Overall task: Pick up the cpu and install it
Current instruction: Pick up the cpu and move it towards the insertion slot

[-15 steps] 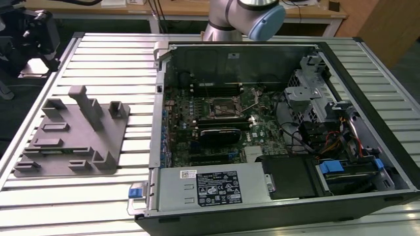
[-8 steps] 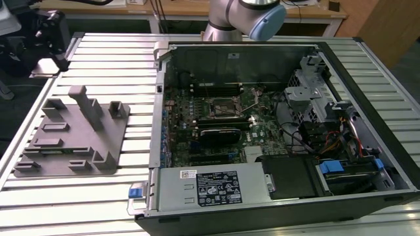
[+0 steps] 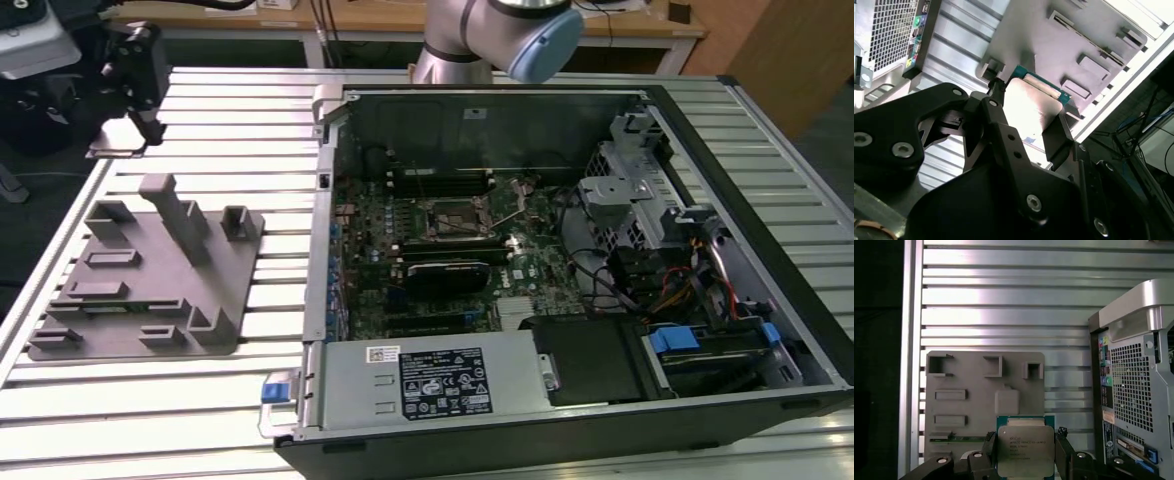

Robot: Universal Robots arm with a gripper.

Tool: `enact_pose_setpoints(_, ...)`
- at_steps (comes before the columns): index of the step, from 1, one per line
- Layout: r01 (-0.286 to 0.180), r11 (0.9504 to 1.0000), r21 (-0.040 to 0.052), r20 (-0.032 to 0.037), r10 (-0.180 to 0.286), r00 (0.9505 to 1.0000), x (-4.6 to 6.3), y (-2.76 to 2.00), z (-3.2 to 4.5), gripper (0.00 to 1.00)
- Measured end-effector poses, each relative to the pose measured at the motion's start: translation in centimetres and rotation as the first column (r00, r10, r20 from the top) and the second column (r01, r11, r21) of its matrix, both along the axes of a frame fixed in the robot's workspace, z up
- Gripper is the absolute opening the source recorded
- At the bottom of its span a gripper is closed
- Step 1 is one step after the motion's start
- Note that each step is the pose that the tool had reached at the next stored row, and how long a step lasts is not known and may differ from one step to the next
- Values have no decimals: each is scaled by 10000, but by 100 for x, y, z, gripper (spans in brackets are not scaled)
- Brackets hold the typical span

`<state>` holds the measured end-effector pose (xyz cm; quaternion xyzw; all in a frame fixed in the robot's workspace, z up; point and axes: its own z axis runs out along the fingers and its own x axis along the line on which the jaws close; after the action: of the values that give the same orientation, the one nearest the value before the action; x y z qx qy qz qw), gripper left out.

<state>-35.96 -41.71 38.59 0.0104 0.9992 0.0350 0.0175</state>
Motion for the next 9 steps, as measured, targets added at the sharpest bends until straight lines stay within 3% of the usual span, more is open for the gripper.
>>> enact_pose_setpoints(9,0,10000,0,0,0,10000,225,0,0,55)
